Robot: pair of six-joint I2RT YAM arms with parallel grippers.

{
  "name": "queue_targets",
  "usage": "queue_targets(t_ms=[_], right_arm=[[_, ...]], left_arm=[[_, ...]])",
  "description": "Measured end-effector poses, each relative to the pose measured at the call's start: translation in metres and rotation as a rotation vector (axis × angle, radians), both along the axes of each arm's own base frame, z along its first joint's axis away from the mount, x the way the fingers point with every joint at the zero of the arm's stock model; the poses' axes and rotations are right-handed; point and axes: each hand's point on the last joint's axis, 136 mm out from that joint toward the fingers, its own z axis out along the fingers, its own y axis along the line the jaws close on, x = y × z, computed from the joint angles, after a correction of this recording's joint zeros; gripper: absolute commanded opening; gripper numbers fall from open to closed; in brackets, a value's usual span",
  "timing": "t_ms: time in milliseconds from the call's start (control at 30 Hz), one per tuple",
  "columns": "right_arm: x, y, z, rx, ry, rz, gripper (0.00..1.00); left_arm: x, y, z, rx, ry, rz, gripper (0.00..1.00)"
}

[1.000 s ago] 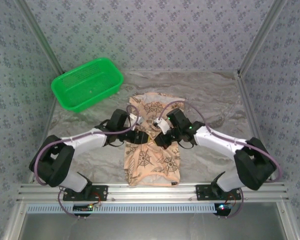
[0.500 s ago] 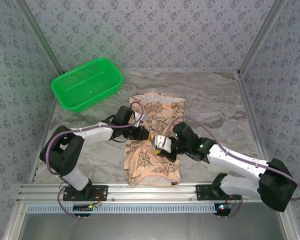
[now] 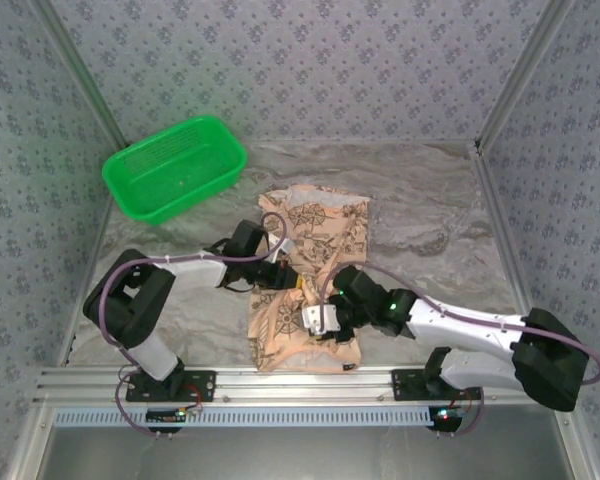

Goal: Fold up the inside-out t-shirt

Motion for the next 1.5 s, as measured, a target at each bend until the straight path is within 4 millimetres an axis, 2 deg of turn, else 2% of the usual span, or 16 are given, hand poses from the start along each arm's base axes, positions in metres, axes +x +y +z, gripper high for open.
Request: queue_targets(t_ms=[167,333,433,500,567,633,700,800,833,933,1033,1133,1233,1367,1500], right_arm=[[0.030,-0.004,0.019,0.063,-0.044,-0.117,0.35],[0.048,0.003,0.004,0.025,-0.091,-0.189,0.34],[0.064,0.001,-0.009,-0.014,-0.156,-0.273,0.23],[0.074,-0.004,-0.012,-0.031,-0.192,-0.333,0.21],[0.083,-0.009,-0.010,-0.037,-0.228,-0.388,0.16],[0.092,-0.015,-0.004,-0.029,-0.263,-0.439,0.01],[0.097,-0.021,0.002,-0.014,-0.283,-0.474,0.00],[0.095,-0.026,0.014,0.033,-0.251,-0.468,0.00],[0.093,-0.027,0.022,0.071,-0.230,-0.454,0.00],[0.086,-0.027,0.056,0.221,-0.171,-0.416,0.00],[0.077,-0.028,0.081,0.331,-0.126,-0.373,0.00],[0.070,-0.028,0.093,0.391,-0.077,-0.335,0.00],[0.070,-0.033,0.089,0.404,-0.022,-0.338,0.00],[0.070,-0.037,0.072,0.381,0.038,-0.357,0.00],[0.075,-0.045,0.048,0.335,0.117,-0.421,0.00]], left_arm=[[-0.009,-0.005,0.006,-0.038,0.001,-0.037,0.02],[-0.015,-0.012,0.018,-0.090,-0.011,-0.073,0.01],[-0.018,-0.015,0.023,-0.113,-0.014,-0.089,0.01],[-0.020,-0.017,0.025,-0.122,-0.013,-0.100,0.00],[-0.022,-0.017,0.025,-0.130,-0.013,-0.108,0.00],[-0.025,-0.017,0.025,-0.139,-0.004,-0.115,0.00],[-0.028,-0.017,0.025,-0.145,0.004,-0.124,0.02],[-0.032,-0.019,0.024,-0.145,-0.006,-0.145,0.07],[-0.033,-0.019,0.024,-0.142,-0.010,-0.148,0.13],[-0.032,-0.019,0.018,-0.122,-0.027,-0.148,0.18],[-0.025,-0.018,0.002,-0.067,-0.022,-0.139,0.40],[-0.018,-0.021,-0.012,-0.023,-0.015,-0.139,0.45],[-0.018,-0.021,-0.016,-0.016,-0.011,-0.139,0.46],[-0.017,-0.020,-0.010,-0.015,-0.027,-0.135,0.47],[-0.014,-0.016,0.019,-0.040,-0.086,-0.118,0.48]])
